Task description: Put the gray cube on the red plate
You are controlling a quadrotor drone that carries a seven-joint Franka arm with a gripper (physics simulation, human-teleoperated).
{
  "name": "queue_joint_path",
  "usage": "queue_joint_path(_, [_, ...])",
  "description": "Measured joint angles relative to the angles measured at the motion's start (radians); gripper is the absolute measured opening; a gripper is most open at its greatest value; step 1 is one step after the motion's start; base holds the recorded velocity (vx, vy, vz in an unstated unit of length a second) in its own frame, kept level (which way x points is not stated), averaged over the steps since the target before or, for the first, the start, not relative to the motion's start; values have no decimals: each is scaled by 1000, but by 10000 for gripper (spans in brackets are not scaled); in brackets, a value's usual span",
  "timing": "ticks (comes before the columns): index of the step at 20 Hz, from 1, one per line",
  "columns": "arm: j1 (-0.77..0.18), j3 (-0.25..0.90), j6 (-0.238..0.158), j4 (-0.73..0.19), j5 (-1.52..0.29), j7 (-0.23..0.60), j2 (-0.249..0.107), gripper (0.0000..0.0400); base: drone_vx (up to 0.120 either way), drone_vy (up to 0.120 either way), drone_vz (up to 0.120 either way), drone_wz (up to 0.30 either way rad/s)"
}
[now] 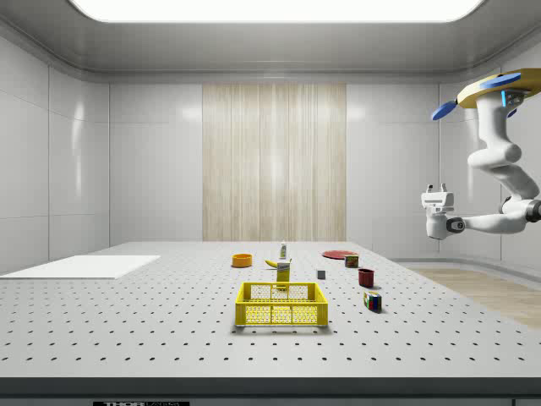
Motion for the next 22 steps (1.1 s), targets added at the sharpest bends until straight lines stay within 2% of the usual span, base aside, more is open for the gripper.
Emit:
queue_joint_path(6, [-3,1,-98,128,1,-2,25,400,0,0,0,0])
queue_joint_path(11, [-4,2,-155,223,2,-2,59,400,0,-32,0,0])
queue_joint_path(16, [-5,3,-183,274,2,-3,79,400,104,-120,0,0])
queue_joint_path(22, [-6,4,-192,295,2,-3,85,400,120,-120,0,0])
